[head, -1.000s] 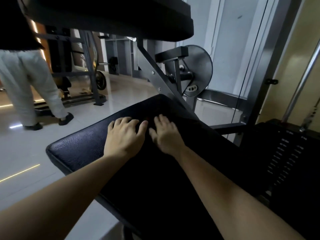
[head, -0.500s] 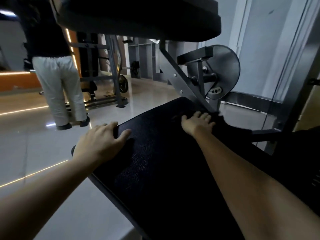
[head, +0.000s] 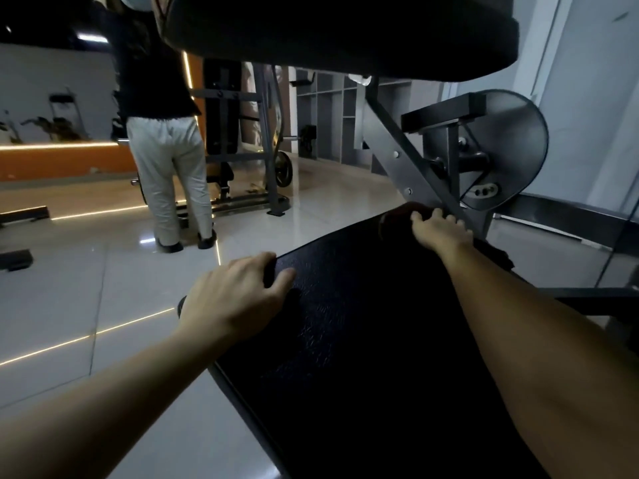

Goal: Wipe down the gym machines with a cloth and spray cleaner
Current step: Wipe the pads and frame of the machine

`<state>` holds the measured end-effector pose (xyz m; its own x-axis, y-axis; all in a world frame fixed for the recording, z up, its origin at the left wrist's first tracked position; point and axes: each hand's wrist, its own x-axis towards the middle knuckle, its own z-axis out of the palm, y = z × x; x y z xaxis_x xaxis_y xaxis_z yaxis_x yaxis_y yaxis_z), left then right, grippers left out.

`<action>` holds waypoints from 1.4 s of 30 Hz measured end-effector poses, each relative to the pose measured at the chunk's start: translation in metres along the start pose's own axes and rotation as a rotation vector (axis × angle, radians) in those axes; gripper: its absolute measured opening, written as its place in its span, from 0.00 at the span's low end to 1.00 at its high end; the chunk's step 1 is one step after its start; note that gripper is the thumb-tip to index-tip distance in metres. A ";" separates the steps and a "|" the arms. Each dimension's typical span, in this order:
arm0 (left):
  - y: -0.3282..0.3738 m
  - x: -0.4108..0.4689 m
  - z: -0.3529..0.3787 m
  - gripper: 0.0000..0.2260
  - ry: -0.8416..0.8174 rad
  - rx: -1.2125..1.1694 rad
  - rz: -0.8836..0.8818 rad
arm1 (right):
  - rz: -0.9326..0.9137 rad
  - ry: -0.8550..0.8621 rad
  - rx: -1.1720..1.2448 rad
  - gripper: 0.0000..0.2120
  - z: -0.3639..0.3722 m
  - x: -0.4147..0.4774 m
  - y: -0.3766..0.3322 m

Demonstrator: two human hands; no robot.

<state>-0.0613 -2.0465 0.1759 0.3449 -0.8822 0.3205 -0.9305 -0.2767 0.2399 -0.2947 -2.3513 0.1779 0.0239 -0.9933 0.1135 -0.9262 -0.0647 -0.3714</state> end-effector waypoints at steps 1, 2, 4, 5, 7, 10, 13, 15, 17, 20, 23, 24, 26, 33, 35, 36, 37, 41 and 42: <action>-0.001 0.000 0.002 0.24 0.012 -0.002 -0.002 | -0.003 -0.004 -0.022 0.38 0.003 -0.004 -0.011; -0.002 0.001 0.003 0.24 0.030 -0.021 -0.007 | -0.033 -0.013 -0.044 0.38 0.004 -0.012 -0.023; -0.005 0.000 0.002 0.24 0.073 -0.082 -0.023 | -0.165 -0.039 -0.070 0.36 0.005 -0.043 -0.045; -0.005 -0.002 0.003 0.24 0.095 -0.111 -0.033 | -0.272 -0.050 -0.090 0.35 0.008 -0.065 -0.055; -0.006 -0.003 0.002 0.24 0.154 -0.167 -0.040 | -0.577 -0.039 -0.142 0.34 0.015 -0.120 -0.070; -0.006 -0.008 0.002 0.20 0.248 -0.254 -0.030 | -1.037 -0.089 -0.160 0.32 0.018 -0.157 -0.060; -0.009 -0.009 0.002 0.24 0.322 -0.259 -0.052 | -0.781 -0.075 -0.107 0.33 0.004 -0.090 -0.027; -0.007 -0.007 0.004 0.25 0.332 -0.271 -0.039 | -0.383 -0.042 -0.093 0.35 -0.002 -0.050 -0.004; -0.008 -0.001 0.008 0.25 0.328 -0.275 -0.011 | -0.183 -0.073 -0.052 0.36 0.004 -0.043 -0.009; -0.014 0.004 0.012 0.22 0.394 -0.350 0.000 | -0.281 -0.044 -0.043 0.34 0.014 -0.089 -0.055; -0.017 0.001 0.012 0.24 0.476 -0.396 -0.034 | -0.661 -0.007 -0.107 0.31 0.027 -0.175 -0.089; -0.017 -0.001 0.011 0.24 0.504 -0.418 -0.064 | -0.843 -0.039 -0.114 0.30 0.031 -0.206 -0.091; -0.018 -0.003 0.009 0.23 0.536 -0.463 -0.109 | -1.129 -0.134 -0.140 0.30 0.030 -0.231 -0.083; -0.024 0.001 0.013 0.25 0.569 -0.580 -0.036 | -0.260 -0.072 -0.109 0.37 0.005 -0.099 -0.023; -0.024 0.002 0.013 0.24 0.619 -0.631 -0.050 | -0.250 -0.087 -0.058 0.36 0.014 -0.114 -0.044; -0.024 0.002 0.012 0.23 0.645 -0.658 -0.062 | -0.297 -0.073 -0.066 0.35 0.018 -0.131 -0.058; -0.023 0.001 0.012 0.22 0.665 -0.675 -0.075 | -0.359 -0.053 -0.079 0.34 0.024 -0.149 -0.072; -0.025 -0.001 0.005 0.15 0.542 -0.842 -0.149 | -0.659 -0.085 -0.125 0.30 0.035 -0.231 -0.112; -0.027 -0.001 -0.004 0.15 0.440 -1.027 -0.198 | -0.757 -0.111 -0.127 0.29 0.037 -0.257 -0.120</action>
<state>-0.0359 -2.0366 0.1729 0.6770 -0.5908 0.4389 -0.3834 0.2260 0.8955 -0.1759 -2.0917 0.1595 0.6988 -0.6872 0.1985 -0.6785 -0.7247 -0.1203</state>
